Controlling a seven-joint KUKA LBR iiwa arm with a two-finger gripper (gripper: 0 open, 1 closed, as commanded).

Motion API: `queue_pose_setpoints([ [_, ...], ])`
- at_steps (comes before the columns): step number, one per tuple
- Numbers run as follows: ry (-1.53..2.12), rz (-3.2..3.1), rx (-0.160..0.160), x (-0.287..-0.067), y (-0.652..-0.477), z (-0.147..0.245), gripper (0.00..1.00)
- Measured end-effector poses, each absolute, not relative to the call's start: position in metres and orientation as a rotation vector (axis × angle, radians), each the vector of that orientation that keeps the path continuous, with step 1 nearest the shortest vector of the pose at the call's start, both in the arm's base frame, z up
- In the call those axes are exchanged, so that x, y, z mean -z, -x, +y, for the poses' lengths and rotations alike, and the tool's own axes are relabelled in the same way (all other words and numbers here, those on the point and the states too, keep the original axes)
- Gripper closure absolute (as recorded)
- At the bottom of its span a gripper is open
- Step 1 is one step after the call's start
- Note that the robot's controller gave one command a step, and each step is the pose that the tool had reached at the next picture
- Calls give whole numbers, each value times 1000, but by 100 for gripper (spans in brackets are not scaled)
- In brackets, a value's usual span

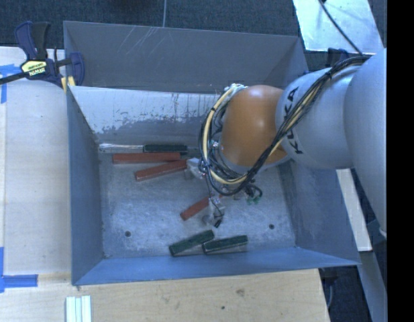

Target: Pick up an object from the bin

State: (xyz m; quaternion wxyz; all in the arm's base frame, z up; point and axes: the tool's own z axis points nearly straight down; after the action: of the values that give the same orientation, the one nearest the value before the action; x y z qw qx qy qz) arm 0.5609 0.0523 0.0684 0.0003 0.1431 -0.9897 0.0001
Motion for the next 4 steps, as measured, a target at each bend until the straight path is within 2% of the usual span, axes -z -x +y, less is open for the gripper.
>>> queue_pose_setpoints([
  [1, -451, -3110, 0, -69, -562, 52, 0],
  [2, -452, -3113, 0, -70, -562, 53, 100],
  [3, -452, -3121, -2, -161, -565, 53, 100],
  [4, -451, -3115, -1, -164, -566, 53, 100],
])
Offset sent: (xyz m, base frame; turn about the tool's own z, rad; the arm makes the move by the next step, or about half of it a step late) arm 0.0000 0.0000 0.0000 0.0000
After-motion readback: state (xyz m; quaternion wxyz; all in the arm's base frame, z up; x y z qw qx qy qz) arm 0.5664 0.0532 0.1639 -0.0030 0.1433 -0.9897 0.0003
